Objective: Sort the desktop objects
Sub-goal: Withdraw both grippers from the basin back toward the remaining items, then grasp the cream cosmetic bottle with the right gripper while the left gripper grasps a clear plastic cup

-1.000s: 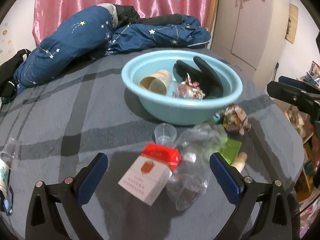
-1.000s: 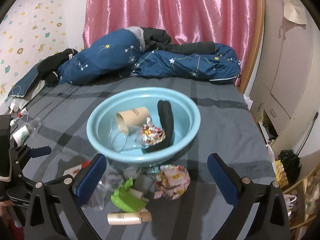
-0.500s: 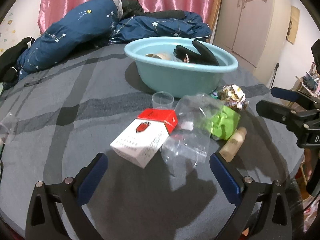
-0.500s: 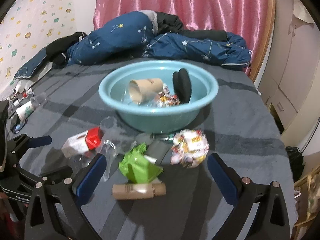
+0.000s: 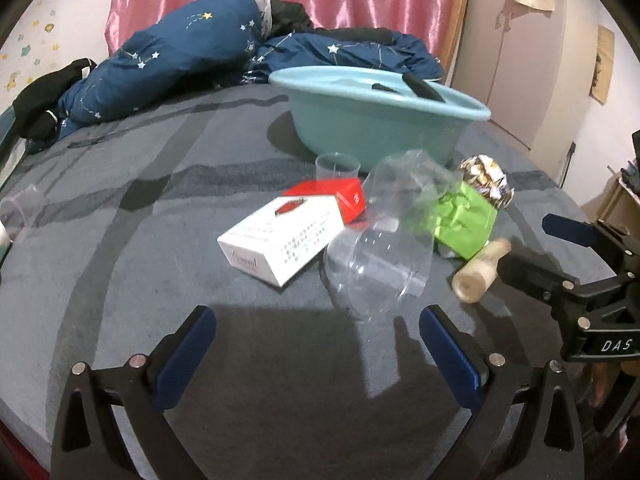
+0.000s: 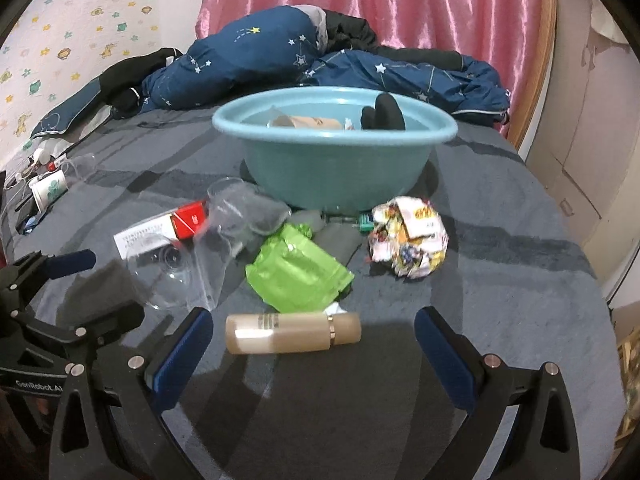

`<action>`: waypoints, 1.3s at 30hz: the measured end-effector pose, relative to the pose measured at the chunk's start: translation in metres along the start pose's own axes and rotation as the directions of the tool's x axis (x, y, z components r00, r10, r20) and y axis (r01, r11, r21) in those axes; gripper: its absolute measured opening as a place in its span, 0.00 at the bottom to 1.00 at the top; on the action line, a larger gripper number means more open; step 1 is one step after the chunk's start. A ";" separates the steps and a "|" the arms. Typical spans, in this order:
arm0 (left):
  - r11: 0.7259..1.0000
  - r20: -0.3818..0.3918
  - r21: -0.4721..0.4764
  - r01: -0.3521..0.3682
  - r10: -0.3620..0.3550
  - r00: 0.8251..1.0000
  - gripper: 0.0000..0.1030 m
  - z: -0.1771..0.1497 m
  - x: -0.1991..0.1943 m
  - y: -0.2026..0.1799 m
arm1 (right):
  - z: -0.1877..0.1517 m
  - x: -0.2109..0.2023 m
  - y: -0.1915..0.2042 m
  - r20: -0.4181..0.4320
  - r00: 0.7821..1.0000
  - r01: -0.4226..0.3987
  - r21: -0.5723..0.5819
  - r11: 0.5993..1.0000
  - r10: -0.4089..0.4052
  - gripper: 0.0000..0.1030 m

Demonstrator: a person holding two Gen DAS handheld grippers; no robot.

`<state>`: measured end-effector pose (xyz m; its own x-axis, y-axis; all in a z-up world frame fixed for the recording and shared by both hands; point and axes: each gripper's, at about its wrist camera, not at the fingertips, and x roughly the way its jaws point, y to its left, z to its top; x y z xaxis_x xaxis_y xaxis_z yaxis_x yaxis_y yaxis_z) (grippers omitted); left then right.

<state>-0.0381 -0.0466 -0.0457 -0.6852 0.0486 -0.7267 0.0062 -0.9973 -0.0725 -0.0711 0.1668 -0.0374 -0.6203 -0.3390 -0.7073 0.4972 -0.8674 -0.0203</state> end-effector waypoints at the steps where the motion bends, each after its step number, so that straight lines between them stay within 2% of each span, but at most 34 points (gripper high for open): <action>1: 1.000 0.007 -0.007 -0.002 0.002 1.000 1.00 -0.003 0.002 0.000 | -0.002 0.002 0.000 0.003 1.000 -0.002 0.003 1.000 0.002 1.00; 7: 0.999 0.029 -0.034 -0.020 0.021 0.999 1.00 -0.012 0.009 -0.001 | -0.012 0.016 0.005 0.023 0.999 -0.023 -0.021 0.999 0.024 1.00; 12: 0.999 0.039 -0.018 -0.032 0.033 0.999 1.00 -0.014 0.013 -0.004 | -0.017 0.026 0.002 0.011 0.999 -0.035 -0.006 0.999 0.035 1.00; 26: 0.998 0.049 -0.065 -0.018 0.022 0.999 1.00 -0.006 0.016 -0.002 | -0.013 0.032 -0.002 -0.012 0.998 -0.058 0.001 0.998 0.058 0.99; 29: 0.998 0.052 -0.068 -0.006 0.010 0.999 0.97 -0.005 0.015 -0.003 | -0.013 0.032 -0.002 -0.015 0.998 -0.064 0.001 0.998 0.064 0.97; 31: 0.997 0.050 -0.075 0.002 0.002 0.999 0.93 -0.004 0.016 -0.003 | -0.012 0.033 -0.001 -0.017 0.998 -0.068 -0.007 0.998 0.067 0.92; 35: 0.997 0.038 -0.077 0.018 -0.015 0.999 0.80 0.001 0.021 -0.004 | -0.012 0.034 0.002 -0.019 0.998 -0.065 -0.013 0.998 0.064 0.88; 39: 0.996 0.032 -0.085 0.021 -0.018 0.999 0.78 0.002 0.024 -0.004 | -0.013 0.033 0.001 -0.018 0.998 -0.064 -0.004 0.998 0.064 0.88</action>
<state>-0.0558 -0.0415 -0.0618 -0.7082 0.0651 -0.7030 0.0536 -0.9879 -0.1456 -0.0832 0.1597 -0.0703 -0.5766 -0.3872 -0.7195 0.5383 -0.8425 0.0220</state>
